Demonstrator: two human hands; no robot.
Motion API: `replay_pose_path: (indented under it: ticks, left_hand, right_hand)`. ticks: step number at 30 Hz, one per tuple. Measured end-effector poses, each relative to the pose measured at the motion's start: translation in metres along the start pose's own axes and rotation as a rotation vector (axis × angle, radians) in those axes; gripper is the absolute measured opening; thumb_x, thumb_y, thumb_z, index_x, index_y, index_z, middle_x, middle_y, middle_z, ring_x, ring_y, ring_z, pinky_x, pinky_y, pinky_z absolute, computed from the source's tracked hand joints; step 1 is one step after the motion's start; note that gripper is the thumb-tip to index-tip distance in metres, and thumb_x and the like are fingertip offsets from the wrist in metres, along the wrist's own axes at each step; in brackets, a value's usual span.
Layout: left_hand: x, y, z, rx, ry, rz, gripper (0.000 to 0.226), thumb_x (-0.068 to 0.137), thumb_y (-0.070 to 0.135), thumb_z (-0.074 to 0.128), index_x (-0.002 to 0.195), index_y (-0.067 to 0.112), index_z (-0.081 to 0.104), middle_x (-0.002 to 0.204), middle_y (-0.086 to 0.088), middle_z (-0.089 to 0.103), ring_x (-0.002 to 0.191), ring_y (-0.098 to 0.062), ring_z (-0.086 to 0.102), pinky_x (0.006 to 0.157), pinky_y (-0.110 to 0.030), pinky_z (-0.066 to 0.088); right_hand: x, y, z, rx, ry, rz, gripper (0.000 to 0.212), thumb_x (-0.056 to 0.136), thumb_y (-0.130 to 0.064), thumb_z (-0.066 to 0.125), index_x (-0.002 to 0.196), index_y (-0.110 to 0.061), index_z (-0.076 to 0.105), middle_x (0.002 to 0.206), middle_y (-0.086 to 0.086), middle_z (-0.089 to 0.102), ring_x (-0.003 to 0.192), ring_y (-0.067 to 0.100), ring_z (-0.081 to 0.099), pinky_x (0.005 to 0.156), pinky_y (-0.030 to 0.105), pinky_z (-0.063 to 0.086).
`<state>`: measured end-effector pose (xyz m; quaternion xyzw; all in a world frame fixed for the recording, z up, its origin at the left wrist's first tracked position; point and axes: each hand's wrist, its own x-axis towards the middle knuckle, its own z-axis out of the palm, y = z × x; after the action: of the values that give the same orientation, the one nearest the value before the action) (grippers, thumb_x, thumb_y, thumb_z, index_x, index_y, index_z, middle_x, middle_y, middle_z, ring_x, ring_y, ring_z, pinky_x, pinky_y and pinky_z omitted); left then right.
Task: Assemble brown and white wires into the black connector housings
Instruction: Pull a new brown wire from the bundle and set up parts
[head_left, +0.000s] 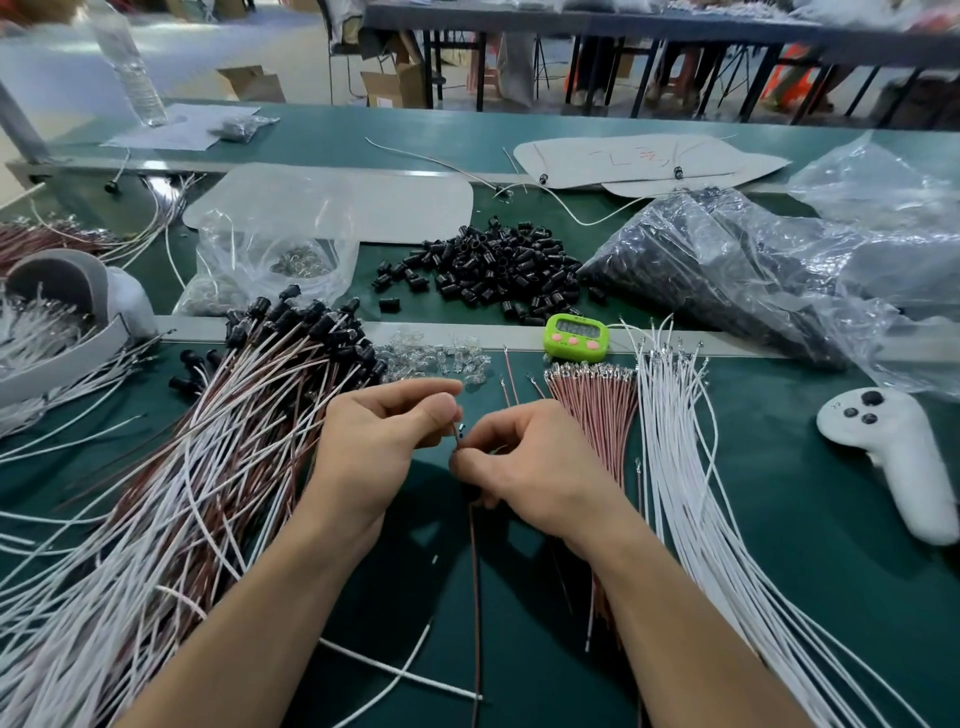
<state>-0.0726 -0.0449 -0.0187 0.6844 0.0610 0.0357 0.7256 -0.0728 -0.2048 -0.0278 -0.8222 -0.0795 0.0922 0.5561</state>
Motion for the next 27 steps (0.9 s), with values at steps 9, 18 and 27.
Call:
replay_pose_path:
  ticks: [9,18,27]
  left_hand:
    - [0.0025,-0.0034,-0.0004,-0.012,-0.025,-0.055,0.020,0.082,0.004,0.078,0.081,0.023,0.084,0.080,-0.006,0.079,0.077,-0.007,0.070,0.076,-0.014,0.051]
    - [0.0028,-0.0061,-0.0003,-0.027,0.034,-0.104,0.012,0.078,0.005,0.082,0.081,0.016,0.083,0.074,-0.011,0.076,0.066,-0.012,0.063,0.066,-0.020,0.052]
    - [0.0002,-0.0093,0.0057,0.027,0.036,-0.126,0.019,0.085,0.005,0.078,0.073,0.020,0.082,0.073,-0.010,0.077,0.064,-0.015,0.072,0.058,-0.022,0.055]
  right_hand:
    - [0.0016,0.0023,0.0005,0.043,0.134,-0.038,0.003,0.078,-0.024,0.076,0.076,-0.026,0.079,0.062,0.000,0.074,0.052,0.012,0.067,0.057,0.038,0.059]
    - [0.0018,0.0039,0.0005,0.000,0.192,-0.079,0.005,0.079,-0.025,0.079,0.076,-0.029,0.078,0.060,-0.008,0.072,0.049,0.002,0.062,0.052,0.021,0.051]
    - [0.0035,0.0031,0.0026,0.054,0.287,-0.065,0.006,0.081,-0.023,0.083,0.078,-0.027,0.079,0.067,-0.007,0.075,0.061,0.014,0.075,0.065,0.042,0.065]
